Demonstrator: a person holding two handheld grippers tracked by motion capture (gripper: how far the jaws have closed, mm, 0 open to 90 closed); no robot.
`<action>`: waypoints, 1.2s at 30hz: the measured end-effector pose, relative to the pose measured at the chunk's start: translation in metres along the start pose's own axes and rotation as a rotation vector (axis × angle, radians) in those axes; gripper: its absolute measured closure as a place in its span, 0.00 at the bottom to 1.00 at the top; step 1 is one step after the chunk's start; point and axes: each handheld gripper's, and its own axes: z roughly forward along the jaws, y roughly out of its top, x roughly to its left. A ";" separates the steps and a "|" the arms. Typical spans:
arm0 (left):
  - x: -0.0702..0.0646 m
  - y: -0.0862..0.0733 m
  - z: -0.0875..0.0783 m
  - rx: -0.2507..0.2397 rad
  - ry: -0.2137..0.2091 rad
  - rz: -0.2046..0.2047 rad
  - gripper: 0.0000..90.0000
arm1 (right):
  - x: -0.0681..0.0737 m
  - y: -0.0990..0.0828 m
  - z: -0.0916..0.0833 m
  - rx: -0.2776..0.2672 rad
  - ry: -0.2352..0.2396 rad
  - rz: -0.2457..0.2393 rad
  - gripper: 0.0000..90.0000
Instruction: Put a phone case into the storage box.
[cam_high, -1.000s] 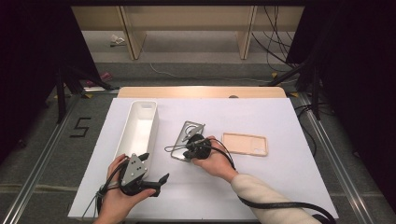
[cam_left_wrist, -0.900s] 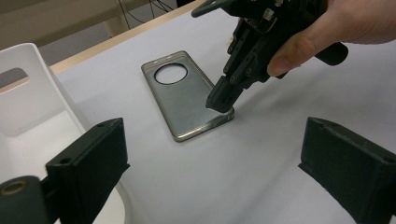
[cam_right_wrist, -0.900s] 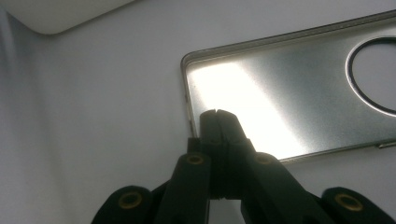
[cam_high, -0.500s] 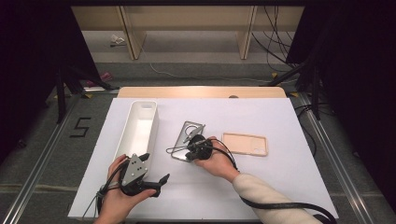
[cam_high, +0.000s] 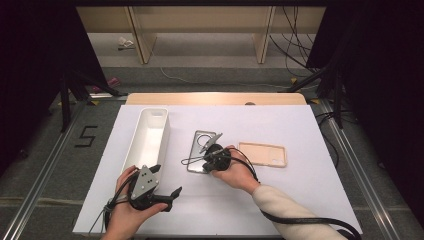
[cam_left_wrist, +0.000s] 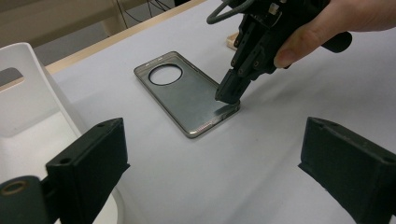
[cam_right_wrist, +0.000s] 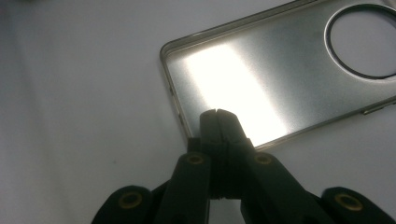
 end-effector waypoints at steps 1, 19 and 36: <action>0.000 0.000 0.000 0.000 0.000 0.000 0.07 | 0.000 0.000 0.000 0.000 0.000 0.000 1.00; -0.001 0.000 0.000 0.002 0.000 0.002 0.08 | -0.003 -0.003 0.000 0.018 -0.016 -0.005 1.00; -0.002 0.001 0.001 0.006 -0.012 0.005 0.08 | -0.011 -0.005 -0.028 -0.116 -0.040 0.004 0.57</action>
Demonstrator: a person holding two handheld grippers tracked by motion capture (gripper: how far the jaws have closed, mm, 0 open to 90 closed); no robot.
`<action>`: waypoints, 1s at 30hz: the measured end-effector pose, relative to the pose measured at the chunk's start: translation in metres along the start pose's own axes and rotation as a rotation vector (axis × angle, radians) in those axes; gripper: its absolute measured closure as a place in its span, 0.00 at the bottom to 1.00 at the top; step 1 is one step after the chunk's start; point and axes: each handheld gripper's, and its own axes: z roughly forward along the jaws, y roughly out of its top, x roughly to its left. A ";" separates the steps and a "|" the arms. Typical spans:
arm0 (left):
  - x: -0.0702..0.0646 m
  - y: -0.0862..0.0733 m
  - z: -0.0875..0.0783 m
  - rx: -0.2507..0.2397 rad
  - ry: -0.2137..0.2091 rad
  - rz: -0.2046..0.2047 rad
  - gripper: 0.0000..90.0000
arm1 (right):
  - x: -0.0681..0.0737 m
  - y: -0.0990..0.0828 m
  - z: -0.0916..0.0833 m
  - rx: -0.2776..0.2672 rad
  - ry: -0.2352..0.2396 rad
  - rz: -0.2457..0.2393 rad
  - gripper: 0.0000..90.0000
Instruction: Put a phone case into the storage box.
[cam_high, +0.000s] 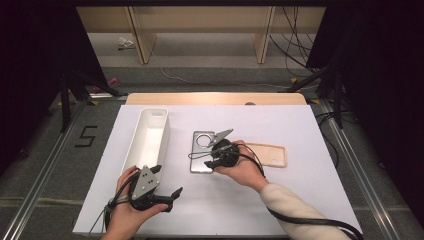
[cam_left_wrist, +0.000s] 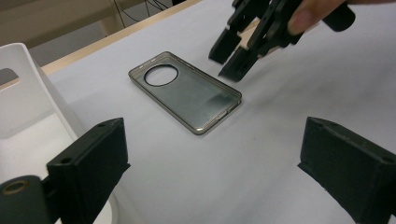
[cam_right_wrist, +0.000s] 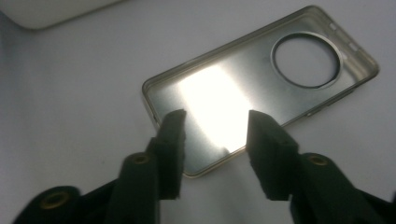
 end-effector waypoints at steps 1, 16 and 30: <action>-0.001 0.001 0.000 0.004 -0.004 0.000 0.08 | -0.003 -0.002 -0.008 -0.020 0.002 0.001 0.51; -0.009 0.027 0.030 0.108 -0.064 0.080 0.18 | -0.028 -0.068 -0.091 -0.169 -0.073 0.119 0.24; -0.005 0.067 0.085 0.407 -0.106 0.392 0.28 | -0.031 -0.098 -0.115 -0.182 -0.105 0.154 0.24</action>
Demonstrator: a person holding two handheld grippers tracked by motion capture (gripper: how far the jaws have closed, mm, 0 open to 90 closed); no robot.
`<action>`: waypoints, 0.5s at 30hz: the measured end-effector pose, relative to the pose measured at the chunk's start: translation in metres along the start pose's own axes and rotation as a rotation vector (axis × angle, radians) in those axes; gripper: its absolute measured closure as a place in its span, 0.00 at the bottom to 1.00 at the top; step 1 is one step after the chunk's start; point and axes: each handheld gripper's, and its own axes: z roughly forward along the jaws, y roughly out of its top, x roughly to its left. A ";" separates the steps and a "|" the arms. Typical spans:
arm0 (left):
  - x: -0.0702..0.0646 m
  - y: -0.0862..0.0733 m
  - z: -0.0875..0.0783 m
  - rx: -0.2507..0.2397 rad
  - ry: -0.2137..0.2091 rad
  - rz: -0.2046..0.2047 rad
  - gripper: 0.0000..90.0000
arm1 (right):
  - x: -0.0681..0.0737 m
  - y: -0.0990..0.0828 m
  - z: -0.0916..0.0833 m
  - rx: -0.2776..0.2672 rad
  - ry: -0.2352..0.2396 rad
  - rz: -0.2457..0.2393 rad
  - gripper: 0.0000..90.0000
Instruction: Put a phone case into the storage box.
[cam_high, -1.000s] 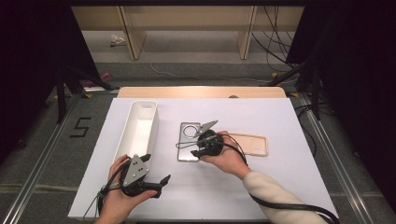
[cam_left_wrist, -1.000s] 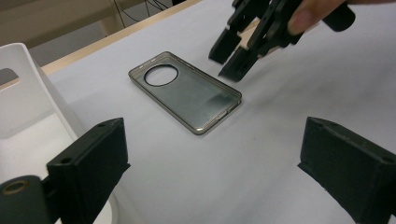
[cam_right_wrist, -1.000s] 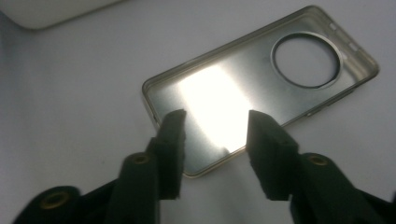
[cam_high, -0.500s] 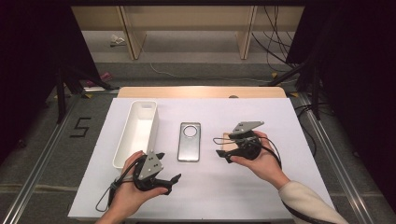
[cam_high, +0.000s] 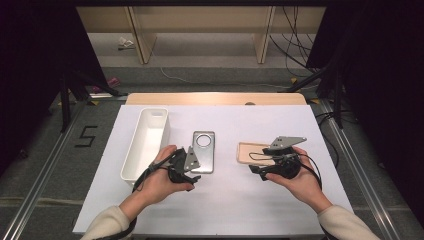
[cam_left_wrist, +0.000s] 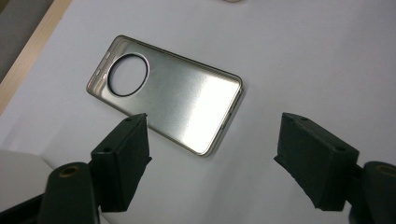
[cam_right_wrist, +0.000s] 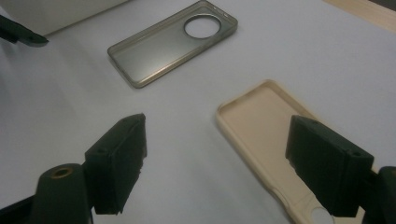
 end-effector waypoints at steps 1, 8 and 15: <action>0.001 0.003 0.003 0.016 -0.012 0.023 0.29 | 0.000 0.000 -0.001 0.000 0.000 0.002 0.24; 0.003 0.013 0.019 0.089 -0.046 0.132 0.31 | 0.000 -0.004 -0.004 -0.001 -0.006 0.003 0.24; 0.002 0.019 0.035 0.147 -0.075 0.214 0.34 | -0.001 -0.005 -0.005 -0.007 -0.013 0.004 0.24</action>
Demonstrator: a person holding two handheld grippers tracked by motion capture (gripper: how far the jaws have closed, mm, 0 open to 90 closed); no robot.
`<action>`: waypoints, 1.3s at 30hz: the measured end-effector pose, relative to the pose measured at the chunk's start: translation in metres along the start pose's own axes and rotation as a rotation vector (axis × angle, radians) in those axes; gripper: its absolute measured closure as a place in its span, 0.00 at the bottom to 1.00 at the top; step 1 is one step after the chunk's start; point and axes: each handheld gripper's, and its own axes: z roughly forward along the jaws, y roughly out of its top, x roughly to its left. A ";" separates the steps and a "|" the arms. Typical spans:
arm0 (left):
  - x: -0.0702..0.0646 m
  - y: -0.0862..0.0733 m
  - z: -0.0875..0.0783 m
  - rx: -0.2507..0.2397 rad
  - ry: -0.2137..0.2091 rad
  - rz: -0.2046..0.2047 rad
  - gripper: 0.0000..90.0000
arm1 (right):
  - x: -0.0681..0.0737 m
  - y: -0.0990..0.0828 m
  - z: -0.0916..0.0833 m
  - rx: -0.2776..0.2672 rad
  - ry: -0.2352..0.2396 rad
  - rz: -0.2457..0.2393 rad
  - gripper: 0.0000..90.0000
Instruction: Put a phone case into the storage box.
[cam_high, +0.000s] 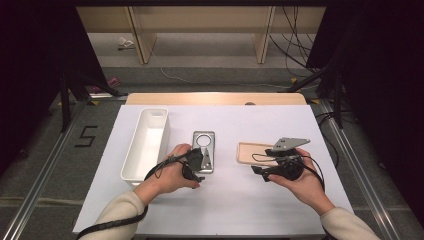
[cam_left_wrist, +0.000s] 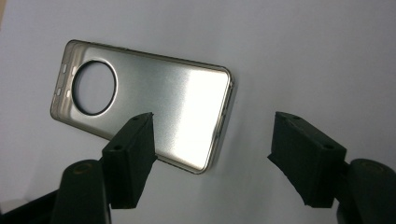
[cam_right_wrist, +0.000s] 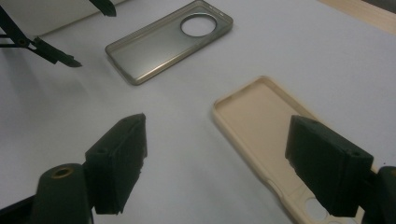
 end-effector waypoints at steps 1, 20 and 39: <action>0.001 0.002 0.002 0.018 0.000 0.014 0.34 | 0.000 0.000 0.000 0.000 0.001 0.001 0.24; 0.008 0.009 0.028 0.127 -0.021 0.092 0.43 | 0.000 0.000 0.000 -0.007 0.000 0.002 0.24; 0.014 0.011 0.037 0.156 -0.057 0.144 0.56 | 0.000 0.000 0.001 -0.005 0.004 0.005 0.24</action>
